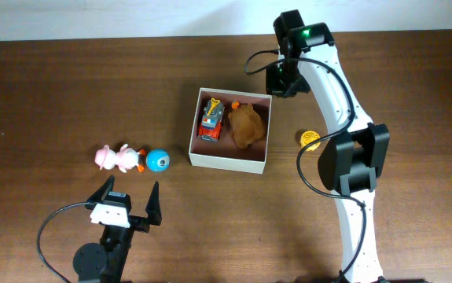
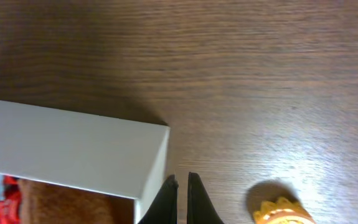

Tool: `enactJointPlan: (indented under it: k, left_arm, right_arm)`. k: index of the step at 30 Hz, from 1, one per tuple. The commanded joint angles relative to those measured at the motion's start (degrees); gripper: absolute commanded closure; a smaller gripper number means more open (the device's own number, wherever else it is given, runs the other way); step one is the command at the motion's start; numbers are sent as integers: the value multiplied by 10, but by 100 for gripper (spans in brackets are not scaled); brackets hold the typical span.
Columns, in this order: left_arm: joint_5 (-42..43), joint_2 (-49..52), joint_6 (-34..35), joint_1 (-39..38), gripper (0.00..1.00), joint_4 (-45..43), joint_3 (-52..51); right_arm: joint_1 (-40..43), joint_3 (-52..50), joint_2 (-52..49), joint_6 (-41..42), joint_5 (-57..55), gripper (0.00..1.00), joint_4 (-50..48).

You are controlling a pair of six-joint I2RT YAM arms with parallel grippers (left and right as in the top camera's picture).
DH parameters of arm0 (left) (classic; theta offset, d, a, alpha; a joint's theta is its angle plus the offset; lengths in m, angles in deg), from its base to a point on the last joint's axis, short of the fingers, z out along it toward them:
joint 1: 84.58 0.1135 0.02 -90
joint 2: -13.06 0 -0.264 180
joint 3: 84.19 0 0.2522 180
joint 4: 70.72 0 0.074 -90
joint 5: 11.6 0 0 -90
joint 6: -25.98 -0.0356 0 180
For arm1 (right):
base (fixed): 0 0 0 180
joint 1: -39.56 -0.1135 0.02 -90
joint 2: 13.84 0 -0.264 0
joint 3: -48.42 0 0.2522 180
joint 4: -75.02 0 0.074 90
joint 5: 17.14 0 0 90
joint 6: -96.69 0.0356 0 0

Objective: Pack container
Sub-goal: 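Raise the right gripper out of the box and move right, then move the right gripper down toward the orange round toy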

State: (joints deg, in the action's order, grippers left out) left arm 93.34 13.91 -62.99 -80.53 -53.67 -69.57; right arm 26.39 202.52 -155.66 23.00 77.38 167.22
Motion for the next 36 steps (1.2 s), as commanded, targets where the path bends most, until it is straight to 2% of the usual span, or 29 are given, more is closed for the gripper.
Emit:
enactJointPlan:
  k: [1, 19, 27, 28, 30, 33, 34, 36]
  left_arm:
    - [-2, -5, -7, -3, 0, 2, -3]
    - [-2, -5, -7, -3, 0, 2, -3]
    - [-2, -5, -7, -3, 0, 2, -3]
    - [-2, -5, -7, -3, 0, 2, -3]
    - [-2, -5, -7, -3, 0, 2, -3]
    - [-2, -5, -7, -3, 0, 2, -3]
    - [-2, -5, -7, -3, 0, 2, -3]
    - [-2, -5, -7, -3, 0, 2, -3]
  right_arm:
    - [-4, -2, -17, 0, 26, 96, -2]
    - [-23, -2, -20, -71, 66, 96, -18]
    - [-15, 0, -19, -73, 58, 96, -20]
    - [-12, 3, -19, -73, 58, 89, -18]
    - [-1, 17, -19, -73, 57, 50, -2]
    - [20, 43, -19, -73, 38, 12, 43]
    - [28, 50, -19, -73, 39, 3, 59]
    - [43, 66, -19, -68, 38, 1, 99]
